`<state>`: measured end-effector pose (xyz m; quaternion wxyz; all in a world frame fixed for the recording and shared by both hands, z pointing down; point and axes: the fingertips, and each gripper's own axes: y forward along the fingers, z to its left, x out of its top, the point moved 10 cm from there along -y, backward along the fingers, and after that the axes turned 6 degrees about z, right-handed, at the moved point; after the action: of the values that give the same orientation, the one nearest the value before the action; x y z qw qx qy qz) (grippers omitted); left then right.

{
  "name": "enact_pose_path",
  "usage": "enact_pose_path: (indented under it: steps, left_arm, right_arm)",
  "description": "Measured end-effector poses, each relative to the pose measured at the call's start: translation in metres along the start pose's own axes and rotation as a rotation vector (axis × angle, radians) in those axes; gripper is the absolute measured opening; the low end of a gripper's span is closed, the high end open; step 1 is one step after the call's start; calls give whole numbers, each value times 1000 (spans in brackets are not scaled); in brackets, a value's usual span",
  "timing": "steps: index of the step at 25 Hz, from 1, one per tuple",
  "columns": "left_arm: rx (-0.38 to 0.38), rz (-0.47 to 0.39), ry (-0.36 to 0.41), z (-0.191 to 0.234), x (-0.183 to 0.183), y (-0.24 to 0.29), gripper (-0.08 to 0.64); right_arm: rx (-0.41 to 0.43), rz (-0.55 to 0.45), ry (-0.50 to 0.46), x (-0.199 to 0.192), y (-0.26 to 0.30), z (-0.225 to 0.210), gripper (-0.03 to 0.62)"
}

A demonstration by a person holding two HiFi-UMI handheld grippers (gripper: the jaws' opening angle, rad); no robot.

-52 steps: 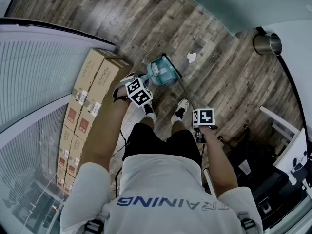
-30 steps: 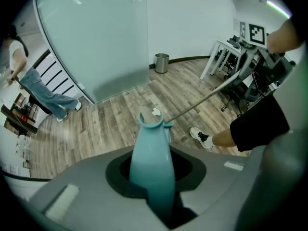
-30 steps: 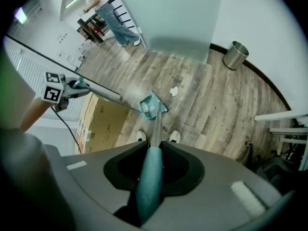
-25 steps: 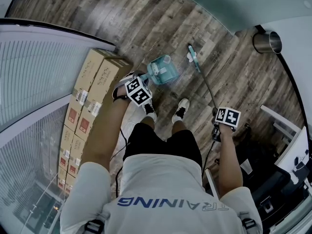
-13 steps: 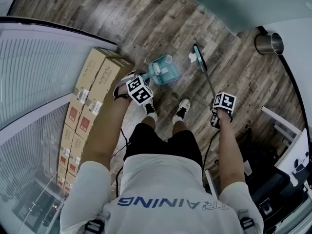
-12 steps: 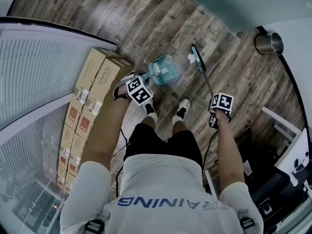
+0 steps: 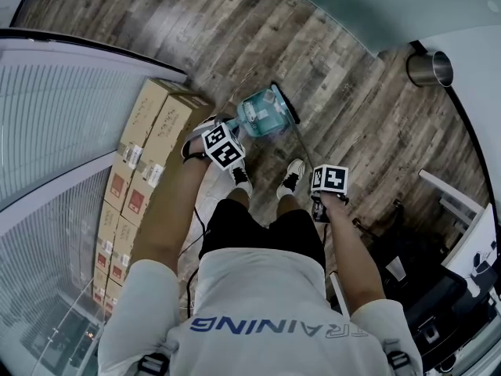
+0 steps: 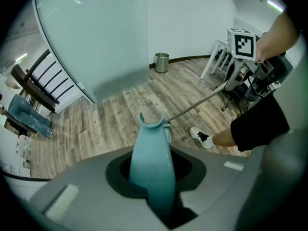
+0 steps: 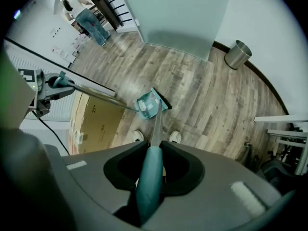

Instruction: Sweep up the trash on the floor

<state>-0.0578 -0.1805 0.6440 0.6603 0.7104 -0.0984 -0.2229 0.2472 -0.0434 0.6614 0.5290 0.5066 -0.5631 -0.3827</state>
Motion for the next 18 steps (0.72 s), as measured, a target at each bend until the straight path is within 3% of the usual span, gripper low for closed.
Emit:
enact_pose_path:
  steps: [6,11,18]
  left_arm:
    - [4,-6,3,-2,1,-2,91]
    - [6,3,10,1,-1,1,91]
    - [7,6,14,-2,-4,2,92]
  right_arm:
    - [-23,23,-117,-29,-1,36,103]
    - [7,61,-191,-45,-4,45,103]
    - [74,37,-125,-58,-10,35,104]
